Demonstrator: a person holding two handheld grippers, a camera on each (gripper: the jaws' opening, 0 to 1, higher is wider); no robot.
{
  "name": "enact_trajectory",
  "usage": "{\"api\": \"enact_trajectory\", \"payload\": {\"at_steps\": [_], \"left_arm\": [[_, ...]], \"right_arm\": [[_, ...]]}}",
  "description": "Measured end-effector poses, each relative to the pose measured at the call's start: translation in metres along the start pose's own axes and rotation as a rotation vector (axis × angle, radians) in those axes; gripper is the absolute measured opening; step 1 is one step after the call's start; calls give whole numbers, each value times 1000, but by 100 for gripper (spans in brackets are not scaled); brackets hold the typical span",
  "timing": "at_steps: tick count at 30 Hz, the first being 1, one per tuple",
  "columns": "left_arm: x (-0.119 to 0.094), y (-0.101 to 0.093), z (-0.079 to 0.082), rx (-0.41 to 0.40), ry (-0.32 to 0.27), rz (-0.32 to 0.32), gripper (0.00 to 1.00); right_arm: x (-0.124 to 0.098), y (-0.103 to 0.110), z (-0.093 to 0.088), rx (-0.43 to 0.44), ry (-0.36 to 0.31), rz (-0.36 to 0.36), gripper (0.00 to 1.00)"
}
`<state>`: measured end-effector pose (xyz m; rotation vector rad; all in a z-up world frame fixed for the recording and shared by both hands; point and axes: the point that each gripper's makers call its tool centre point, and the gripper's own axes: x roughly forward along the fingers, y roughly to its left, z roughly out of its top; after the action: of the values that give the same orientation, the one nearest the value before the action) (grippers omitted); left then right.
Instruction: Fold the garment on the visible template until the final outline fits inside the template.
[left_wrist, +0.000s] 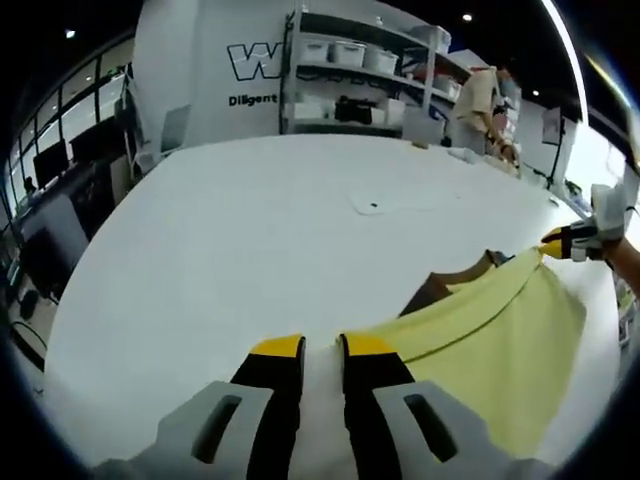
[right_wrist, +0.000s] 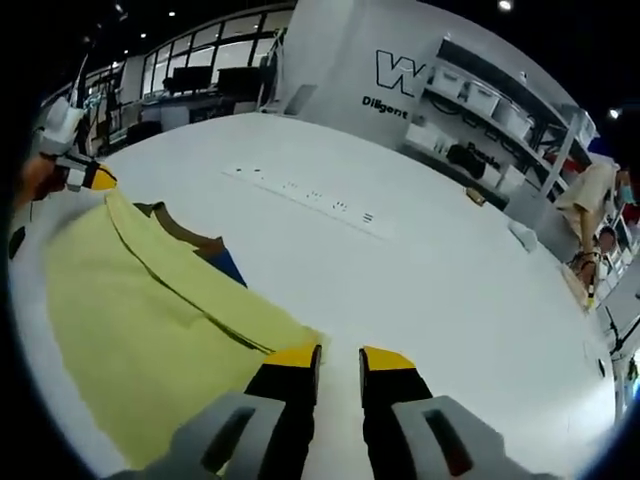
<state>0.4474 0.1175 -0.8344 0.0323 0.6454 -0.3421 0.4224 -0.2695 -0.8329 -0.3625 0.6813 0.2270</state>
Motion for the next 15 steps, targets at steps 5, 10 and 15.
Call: {"api": "enact_trajectory", "payload": {"at_steps": [5, 10, 15], "left_arm": [[-7, -10, 9, 2, -36, -20, 10], [-14, -25, 15, 16, -57, -46, 6], [-20, -36, 16, 20, -68, -68, 0]], "right_arm": [[-10, -1, 8, 3, -29, -4, 7], [-18, 4, 18, 10, -80, 3, 0], [-19, 15, 14, 41, -74, 40, 0]]}}
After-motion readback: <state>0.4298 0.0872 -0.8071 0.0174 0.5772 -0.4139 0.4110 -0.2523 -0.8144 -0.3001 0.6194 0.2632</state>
